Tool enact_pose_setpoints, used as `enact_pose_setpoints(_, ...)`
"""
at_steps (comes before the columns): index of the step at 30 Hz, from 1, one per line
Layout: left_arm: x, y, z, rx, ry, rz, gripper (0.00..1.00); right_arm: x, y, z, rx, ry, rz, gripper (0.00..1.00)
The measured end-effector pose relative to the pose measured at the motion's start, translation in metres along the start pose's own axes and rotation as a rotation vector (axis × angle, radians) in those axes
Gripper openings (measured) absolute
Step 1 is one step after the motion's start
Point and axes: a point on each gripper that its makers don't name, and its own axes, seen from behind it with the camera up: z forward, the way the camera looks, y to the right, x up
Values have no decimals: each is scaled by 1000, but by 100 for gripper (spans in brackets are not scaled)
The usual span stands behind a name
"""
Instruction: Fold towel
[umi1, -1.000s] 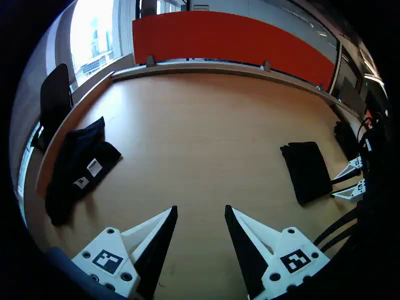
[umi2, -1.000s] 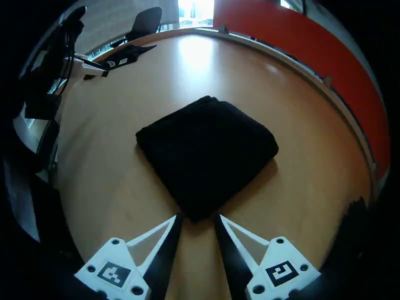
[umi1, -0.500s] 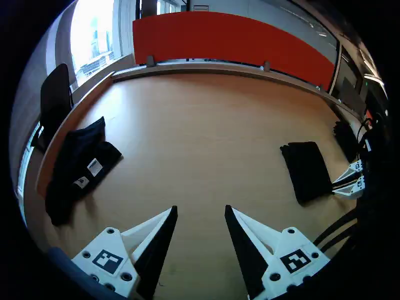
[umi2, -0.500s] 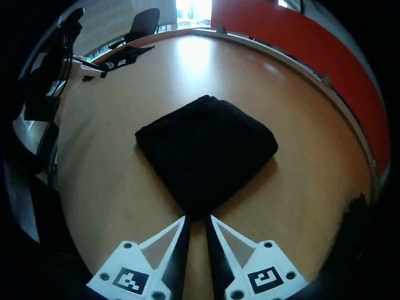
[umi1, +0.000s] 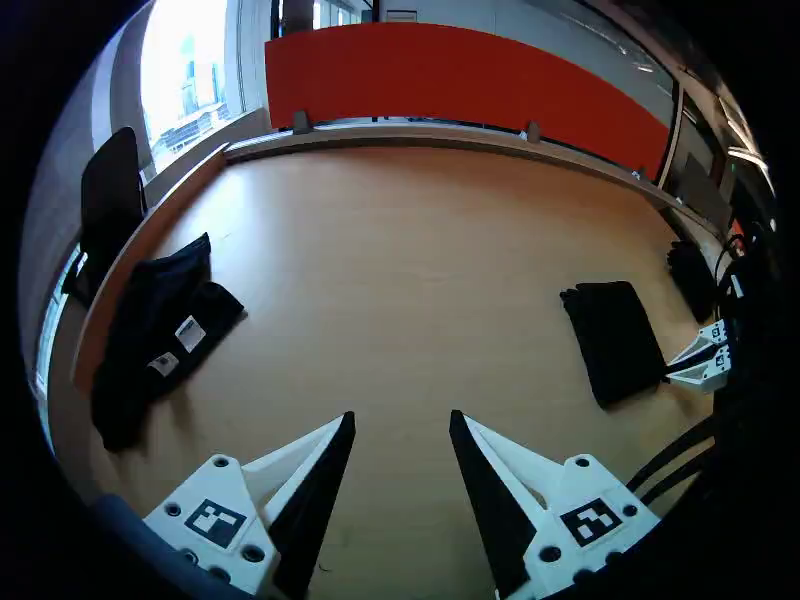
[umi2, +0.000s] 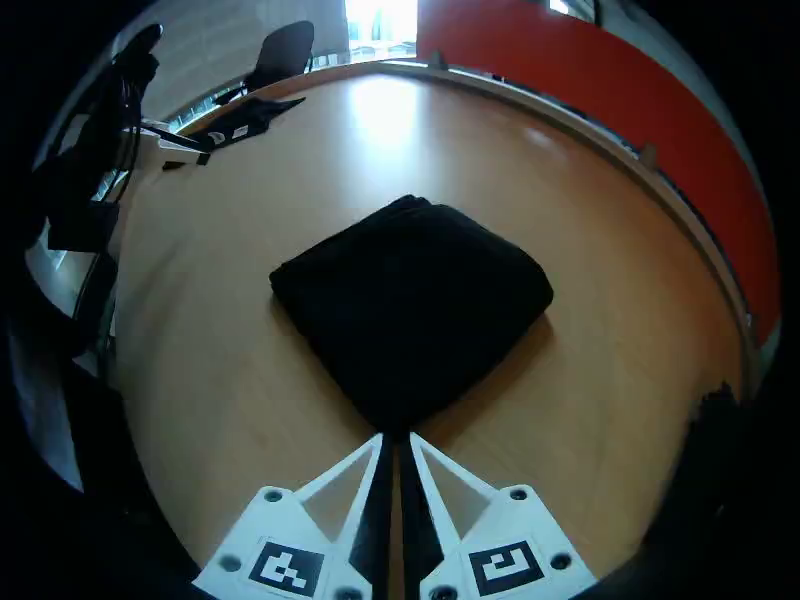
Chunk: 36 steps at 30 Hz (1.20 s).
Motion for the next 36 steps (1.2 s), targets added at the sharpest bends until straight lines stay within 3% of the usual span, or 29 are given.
enact_pose_setpoints(14,0,0,0,-2,1,3,69,22,4,-10,-20,47,-25,4)
enact_pose_setpoints(36,5,-1,-2,-2,18,2,69,118,19,-52,-75,229,-99,4)
